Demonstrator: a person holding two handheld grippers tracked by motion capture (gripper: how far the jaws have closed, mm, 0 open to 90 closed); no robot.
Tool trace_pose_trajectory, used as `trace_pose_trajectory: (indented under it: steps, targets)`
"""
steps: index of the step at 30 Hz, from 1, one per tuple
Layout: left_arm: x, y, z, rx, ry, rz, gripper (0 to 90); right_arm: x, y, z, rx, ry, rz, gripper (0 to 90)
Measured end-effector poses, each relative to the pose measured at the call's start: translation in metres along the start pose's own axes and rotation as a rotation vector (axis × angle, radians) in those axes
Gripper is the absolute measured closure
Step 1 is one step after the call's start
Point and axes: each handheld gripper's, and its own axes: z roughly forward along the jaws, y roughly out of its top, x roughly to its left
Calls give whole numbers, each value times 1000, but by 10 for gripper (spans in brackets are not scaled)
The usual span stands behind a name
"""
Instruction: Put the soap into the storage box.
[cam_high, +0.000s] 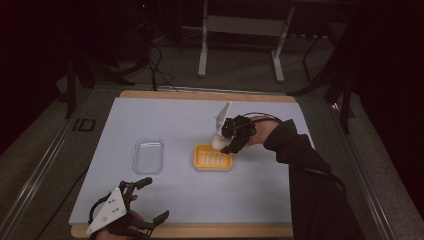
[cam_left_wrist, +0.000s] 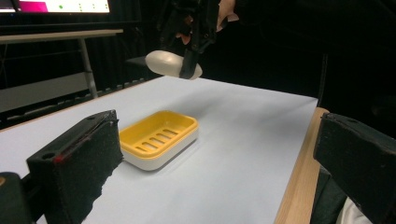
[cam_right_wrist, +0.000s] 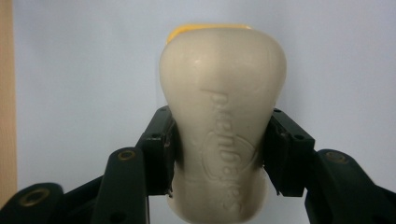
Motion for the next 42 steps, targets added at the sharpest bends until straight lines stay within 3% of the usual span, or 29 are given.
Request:
trace_pose_trajectory:
  steps: [8,15,22,34,42]
  targets:
    - [0,0,0,1,0,3,12,0,11,3,-64,10,-33,497]
    - [0,0,-1,1,-1,7,12,-3,7,15,-103,11,-41,497]
    - [-1,0,0,6,-9,7,11,-6,2,31,-105,27,-50,496]
    - [-2,0,0,4,-13,7,11,-13,-16,64,-130,15,-71,496]
    - [-1,0,-1,4,-12,7,11,-14,-23,88,-98,21,-70,497]
